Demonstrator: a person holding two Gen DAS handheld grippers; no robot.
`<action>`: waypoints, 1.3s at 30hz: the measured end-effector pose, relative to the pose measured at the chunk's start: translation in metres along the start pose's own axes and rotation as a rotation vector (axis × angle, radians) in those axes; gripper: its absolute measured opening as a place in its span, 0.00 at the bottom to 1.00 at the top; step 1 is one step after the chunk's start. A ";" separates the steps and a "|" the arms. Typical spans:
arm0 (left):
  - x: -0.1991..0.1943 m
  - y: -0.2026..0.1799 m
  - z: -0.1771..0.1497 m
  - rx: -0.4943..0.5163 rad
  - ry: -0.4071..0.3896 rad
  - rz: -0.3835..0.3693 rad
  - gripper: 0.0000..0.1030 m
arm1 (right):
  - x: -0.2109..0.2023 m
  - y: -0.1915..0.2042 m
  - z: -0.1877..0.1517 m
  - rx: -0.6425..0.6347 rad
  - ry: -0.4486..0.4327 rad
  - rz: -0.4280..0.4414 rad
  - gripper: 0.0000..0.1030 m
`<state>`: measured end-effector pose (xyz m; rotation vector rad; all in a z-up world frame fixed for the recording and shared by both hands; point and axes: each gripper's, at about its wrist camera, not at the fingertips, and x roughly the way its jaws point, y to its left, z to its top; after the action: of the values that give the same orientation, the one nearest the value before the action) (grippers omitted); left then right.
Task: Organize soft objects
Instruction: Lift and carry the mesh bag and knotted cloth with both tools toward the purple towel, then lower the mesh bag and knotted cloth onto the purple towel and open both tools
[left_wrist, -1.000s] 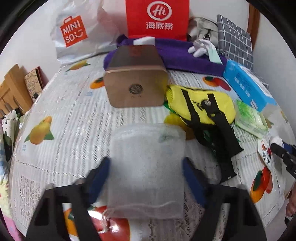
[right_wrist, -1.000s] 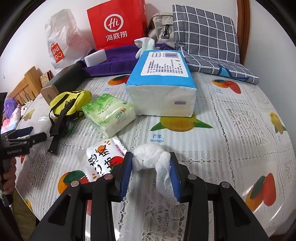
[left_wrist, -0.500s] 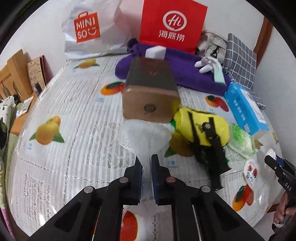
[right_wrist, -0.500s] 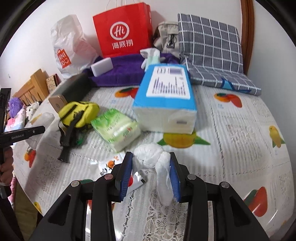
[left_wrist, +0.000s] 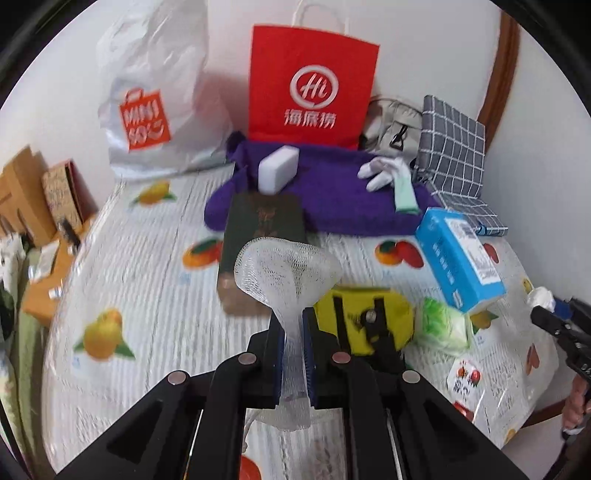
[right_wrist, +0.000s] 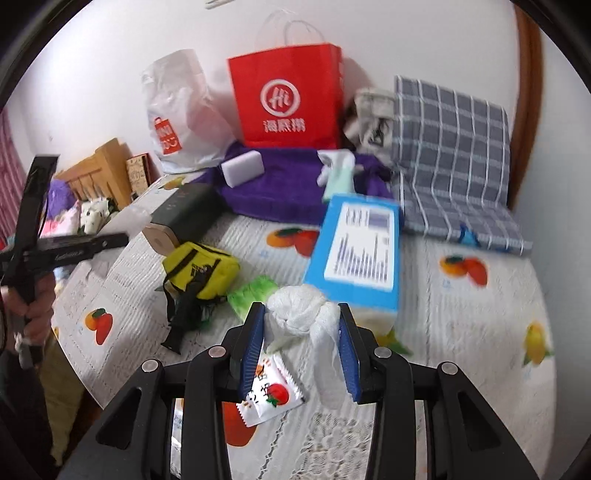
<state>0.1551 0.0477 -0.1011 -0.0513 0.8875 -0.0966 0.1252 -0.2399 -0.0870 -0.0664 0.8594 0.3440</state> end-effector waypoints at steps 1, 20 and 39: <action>-0.001 -0.002 0.005 0.012 -0.006 -0.001 0.10 | -0.006 0.001 0.009 -0.016 -0.013 -0.015 0.37; 0.028 -0.018 0.093 0.036 -0.039 -0.008 0.10 | 0.030 -0.014 0.120 0.032 -0.092 0.043 0.37; 0.112 -0.008 0.179 -0.080 0.016 -0.021 0.10 | 0.132 -0.018 0.214 0.047 -0.075 0.130 0.38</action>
<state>0.3639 0.0290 -0.0737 -0.1347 0.9071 -0.0813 0.3664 -0.1793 -0.0478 0.0456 0.7989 0.4457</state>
